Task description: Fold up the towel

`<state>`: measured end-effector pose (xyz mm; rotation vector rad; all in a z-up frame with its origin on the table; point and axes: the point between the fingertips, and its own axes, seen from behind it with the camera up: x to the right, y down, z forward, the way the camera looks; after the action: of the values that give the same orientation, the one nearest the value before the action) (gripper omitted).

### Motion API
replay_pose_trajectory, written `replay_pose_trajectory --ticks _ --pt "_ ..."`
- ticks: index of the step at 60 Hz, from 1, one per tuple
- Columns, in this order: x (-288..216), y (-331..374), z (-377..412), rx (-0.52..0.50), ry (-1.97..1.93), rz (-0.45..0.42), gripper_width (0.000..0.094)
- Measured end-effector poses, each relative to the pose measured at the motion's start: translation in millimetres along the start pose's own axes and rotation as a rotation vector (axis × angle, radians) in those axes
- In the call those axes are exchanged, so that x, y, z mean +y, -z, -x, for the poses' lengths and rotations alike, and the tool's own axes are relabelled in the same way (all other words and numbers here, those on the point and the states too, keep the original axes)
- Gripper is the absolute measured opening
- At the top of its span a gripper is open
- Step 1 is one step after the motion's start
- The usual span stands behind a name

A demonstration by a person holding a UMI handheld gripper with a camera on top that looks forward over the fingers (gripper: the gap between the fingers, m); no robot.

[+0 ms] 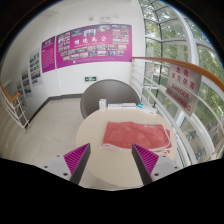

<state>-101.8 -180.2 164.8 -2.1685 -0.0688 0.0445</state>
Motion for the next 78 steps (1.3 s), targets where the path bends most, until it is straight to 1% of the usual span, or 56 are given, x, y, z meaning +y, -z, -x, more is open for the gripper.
replay_pose_trajectory --ticks 7,11,15,17,22,26,29,30,31,35,38,39,42,47,51,55,58,63,67,68,72,76,78 --pt "-8.6 -94.6 12.1 0.008 0.034 0.001 0.0859" --pt "-8.6 -145.4 20.4 0.039 0.051 0.030 0.0857" --pt "0.0 -189.8 12.2 0.061 0.069 0.061 0.0853" --pt "2.9 -207.8 16.7 0.068 0.071 0.068 0.0836" --pt "15.3 -242.5 11.3 0.085 0.078 0.103 0.0709" --pt "28.7 -260.9 8.6 0.078 0.080 0.142 0.0642" --pt "37.4 -265.3 5.5 0.085 0.096 0.165 0.0548" --pt "37.3 -265.8 5.5 0.085 0.104 0.155 0.0525" --pt "35.1 -266.2 6.1 0.080 0.105 0.141 0.0486" --pt "37.2 -267.9 5.6 0.074 0.141 0.155 0.0307" --pt "37.1 -267.4 1.5 0.089 0.171 0.160 0.0129" --pt "37.3 -267.5 -1.3 0.102 0.181 0.161 0.0100" --pt "37.0 -267.7 -2.7 0.107 0.206 0.169 0.0067" --pt "38.0 -268.1 -2.9 0.107 0.211 0.193 0.0049" --pt "35.0 -265.6 3.4 0.066 0.148 0.196 0.0043" --pt "23.5 -256.7 24.0 -0.001 0.078 0.190 0.0041" --pt "7.3 -250.0 40.5 -0.072 0.024 0.166 0.0041" --pt "-35.4 -220.2 73.8 -0.215 -0.107 0.111 0.0042" --pt "-75.8 -198.1 74.2 -0.283 -0.179 0.049 0.0041" --pt "-86.3 -190.8 81.2 -0.289 -0.194 0.035 0.0042" --pt "-105.2 -187.3 49.9 -0.301 -0.242 -0.002 0.0042" --pt "-103.6 -187.4 19.7 -0.292 -0.277 -0.004 0.0041" --pt "-98.1 -194.0 6.6 -0.263 -0.278 0.009 0.0041"
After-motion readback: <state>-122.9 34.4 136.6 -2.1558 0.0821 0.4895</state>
